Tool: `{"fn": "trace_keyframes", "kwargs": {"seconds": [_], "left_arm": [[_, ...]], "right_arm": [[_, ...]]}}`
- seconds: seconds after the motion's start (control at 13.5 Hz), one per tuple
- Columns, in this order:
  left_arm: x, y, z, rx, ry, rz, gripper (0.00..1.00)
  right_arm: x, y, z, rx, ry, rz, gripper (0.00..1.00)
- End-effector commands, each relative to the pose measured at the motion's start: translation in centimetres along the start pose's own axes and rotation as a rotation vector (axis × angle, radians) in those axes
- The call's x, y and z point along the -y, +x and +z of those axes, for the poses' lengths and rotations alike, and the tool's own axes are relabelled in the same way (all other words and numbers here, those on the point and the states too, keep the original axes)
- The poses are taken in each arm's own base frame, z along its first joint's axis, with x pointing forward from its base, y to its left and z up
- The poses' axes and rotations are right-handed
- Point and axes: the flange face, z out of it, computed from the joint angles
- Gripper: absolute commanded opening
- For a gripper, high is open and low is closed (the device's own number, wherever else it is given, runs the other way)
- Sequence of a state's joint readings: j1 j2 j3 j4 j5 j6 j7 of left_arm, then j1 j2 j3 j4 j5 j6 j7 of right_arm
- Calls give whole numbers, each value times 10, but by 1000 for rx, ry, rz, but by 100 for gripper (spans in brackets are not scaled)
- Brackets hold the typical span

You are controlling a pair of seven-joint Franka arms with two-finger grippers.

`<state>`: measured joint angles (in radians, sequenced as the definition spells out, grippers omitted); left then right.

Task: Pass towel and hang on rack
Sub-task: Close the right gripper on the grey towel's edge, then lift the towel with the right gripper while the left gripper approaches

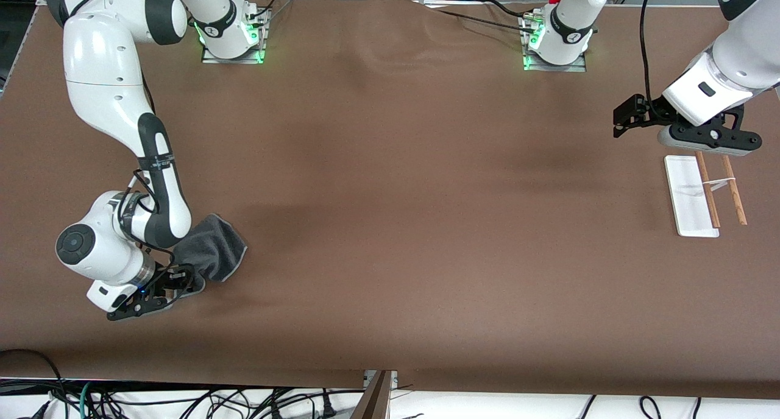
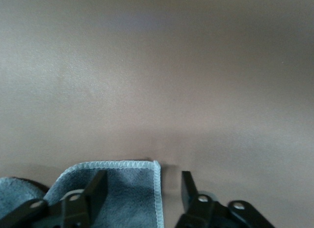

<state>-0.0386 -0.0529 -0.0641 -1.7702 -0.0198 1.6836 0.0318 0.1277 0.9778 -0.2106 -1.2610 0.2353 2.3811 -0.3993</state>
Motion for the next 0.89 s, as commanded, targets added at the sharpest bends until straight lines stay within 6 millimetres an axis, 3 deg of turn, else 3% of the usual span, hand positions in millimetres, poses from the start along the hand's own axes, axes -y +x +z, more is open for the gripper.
{"fn": "trace_keyframes", "kwargs": {"seconds": [0.0, 0.22, 0.44, 0.67, 0.81], "left_arm": [[3, -1, -7, 0, -1, 22, 100], [3, -1, -7, 0, -1, 22, 100], [4, -1, -7, 0, -1, 21, 100], [4, -1, -7, 0, -1, 21, 100], [4, -1, -7, 0, -1, 21, 100]], "right_arm": [[5, 1, 11, -21, 43, -11, 61], [6, 2, 12, -37, 38, -14, 41], [2, 1, 12, -36, 37, -19, 3], [3, 3, 7, -35, 44, -23, 0], [8, 5, -8, 5, 74, -27, 0]]}}
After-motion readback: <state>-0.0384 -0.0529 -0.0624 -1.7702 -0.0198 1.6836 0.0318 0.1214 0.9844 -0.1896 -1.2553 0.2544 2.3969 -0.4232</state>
